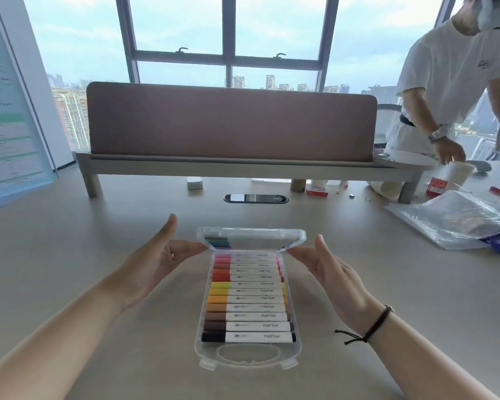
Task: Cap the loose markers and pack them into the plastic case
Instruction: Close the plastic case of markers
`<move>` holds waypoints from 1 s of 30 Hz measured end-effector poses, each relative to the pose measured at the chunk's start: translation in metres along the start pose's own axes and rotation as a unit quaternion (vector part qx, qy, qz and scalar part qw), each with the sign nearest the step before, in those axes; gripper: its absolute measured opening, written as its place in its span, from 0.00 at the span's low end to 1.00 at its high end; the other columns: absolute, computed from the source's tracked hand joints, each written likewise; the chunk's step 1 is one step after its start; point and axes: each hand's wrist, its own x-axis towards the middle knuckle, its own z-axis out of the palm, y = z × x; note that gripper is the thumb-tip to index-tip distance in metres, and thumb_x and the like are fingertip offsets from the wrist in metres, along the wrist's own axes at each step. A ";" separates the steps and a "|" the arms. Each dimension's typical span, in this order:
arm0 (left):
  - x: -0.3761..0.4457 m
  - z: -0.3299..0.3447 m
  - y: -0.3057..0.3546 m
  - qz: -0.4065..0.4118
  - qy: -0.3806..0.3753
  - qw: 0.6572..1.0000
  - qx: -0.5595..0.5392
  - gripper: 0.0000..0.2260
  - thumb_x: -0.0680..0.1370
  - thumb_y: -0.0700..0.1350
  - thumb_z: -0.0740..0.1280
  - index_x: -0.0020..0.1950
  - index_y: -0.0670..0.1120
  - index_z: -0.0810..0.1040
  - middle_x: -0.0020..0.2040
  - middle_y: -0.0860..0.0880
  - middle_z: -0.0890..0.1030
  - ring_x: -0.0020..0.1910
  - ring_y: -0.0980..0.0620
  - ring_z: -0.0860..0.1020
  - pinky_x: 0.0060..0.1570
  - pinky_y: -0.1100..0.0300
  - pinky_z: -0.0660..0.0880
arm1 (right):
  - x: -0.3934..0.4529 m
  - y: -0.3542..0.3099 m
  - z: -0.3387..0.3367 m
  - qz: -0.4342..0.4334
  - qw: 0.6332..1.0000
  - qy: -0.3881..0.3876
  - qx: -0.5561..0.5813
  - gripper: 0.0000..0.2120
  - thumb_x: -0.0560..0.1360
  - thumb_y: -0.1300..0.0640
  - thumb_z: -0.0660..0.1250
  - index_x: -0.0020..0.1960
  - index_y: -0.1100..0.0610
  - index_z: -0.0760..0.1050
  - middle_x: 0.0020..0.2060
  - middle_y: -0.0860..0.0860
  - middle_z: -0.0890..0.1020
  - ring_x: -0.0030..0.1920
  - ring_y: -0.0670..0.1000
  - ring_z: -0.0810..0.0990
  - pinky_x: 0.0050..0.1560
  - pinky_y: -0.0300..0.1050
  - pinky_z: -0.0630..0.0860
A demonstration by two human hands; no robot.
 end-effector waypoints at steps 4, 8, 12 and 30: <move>0.003 0.002 -0.010 -0.026 0.001 0.997 0.076 0.41 0.70 0.78 0.48 0.64 0.53 0.82 0.68 0.57 0.77 0.72 0.59 0.68 0.78 0.49 0.51 | 0.002 0.003 -0.004 0.007 0.999 -0.033 -0.035 0.31 0.76 0.28 0.54 0.63 0.48 0.81 0.64 0.41 0.79 0.69 0.41 0.73 0.77 0.52 0.59; 0.010 0.001 -0.022 -0.048 0.012 0.994 0.096 0.42 0.66 0.81 0.50 0.65 0.56 0.80 0.70 0.63 0.73 0.72 0.65 0.65 0.77 0.57 0.51 | 0.013 0.011 -0.003 0.005 0.986 -0.048 -0.162 0.29 0.76 0.27 0.52 0.67 0.40 0.76 0.70 0.39 0.74 0.73 0.39 0.66 0.77 0.48 0.57; 0.009 0.008 -0.021 -0.002 0.032 0.977 0.210 0.29 0.74 0.76 0.50 0.62 0.65 0.79 0.66 0.71 0.71 0.71 0.68 0.64 0.69 0.68 0.57 | 0.018 0.016 0.000 -0.026 0.934 -0.034 -0.354 0.20 0.81 0.38 0.55 0.70 0.40 0.72 0.71 0.36 0.71 0.76 0.37 0.56 0.73 0.44 0.60; 0.022 0.010 -0.025 -0.022 0.018 0.945 0.325 0.47 0.56 0.79 0.68 0.73 0.64 0.68 0.76 0.63 0.61 0.79 0.57 0.51 0.78 0.50 0.48 | 0.009 0.001 0.004 -0.072 0.858 -0.040 -0.507 0.25 0.80 0.35 0.54 0.75 0.39 0.63 0.77 0.35 0.57 0.79 0.41 0.46 0.78 0.48 0.46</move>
